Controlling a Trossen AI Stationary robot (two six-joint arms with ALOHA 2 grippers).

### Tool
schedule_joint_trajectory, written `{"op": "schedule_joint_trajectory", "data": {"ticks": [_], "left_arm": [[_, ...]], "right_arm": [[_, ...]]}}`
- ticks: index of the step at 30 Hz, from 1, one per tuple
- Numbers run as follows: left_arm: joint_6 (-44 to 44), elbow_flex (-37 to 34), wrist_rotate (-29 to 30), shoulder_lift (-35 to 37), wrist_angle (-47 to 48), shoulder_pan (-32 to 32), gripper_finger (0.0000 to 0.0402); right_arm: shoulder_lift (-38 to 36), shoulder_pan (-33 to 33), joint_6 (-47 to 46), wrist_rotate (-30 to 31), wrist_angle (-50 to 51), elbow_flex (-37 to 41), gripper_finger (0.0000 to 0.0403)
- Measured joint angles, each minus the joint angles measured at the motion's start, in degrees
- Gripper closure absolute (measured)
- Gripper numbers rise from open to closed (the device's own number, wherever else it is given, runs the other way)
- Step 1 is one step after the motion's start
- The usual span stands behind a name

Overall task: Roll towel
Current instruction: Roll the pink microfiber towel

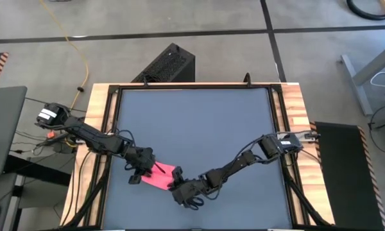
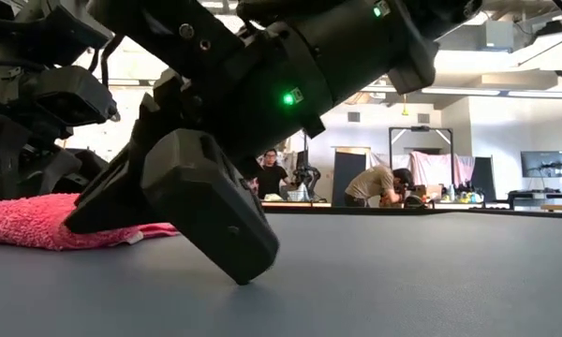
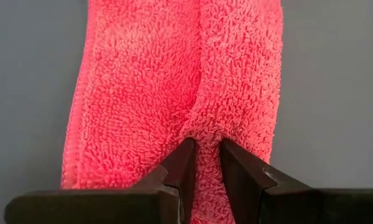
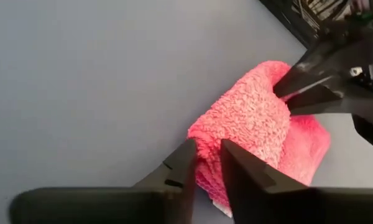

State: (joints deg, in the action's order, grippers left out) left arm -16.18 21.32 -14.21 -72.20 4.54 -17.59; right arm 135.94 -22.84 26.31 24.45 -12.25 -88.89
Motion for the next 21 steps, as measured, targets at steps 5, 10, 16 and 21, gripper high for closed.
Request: {"op": "schedule_joint_trajectory", "data": {"ticks": [5,10,16,21], "left_arm": [[0.5,0.0,-0.8,0.0,-0.1,0.4,0.0333],[0.2,0.0,-1.9,0.0,-0.2,0.4,0.0333],[-1.7,0.0,-3.3,0.0,0.3,0.4,0.0333],[-3.0,0.0,-3.3,0.0,1.1,0.4,0.0333]], "right_arm": [[0.0,0.4,-3.2,0.0,0.2,0.0,0.0352],[0.2,1.4,-12.6,-1.7,-1.6,0.1,0.0391],[0.3,2.7,-26.2,-8.5,-4.4,0.1,0.039],[-0.9,2.1,-34.6,-13.7,-1.5,0.1,0.0392]]}}
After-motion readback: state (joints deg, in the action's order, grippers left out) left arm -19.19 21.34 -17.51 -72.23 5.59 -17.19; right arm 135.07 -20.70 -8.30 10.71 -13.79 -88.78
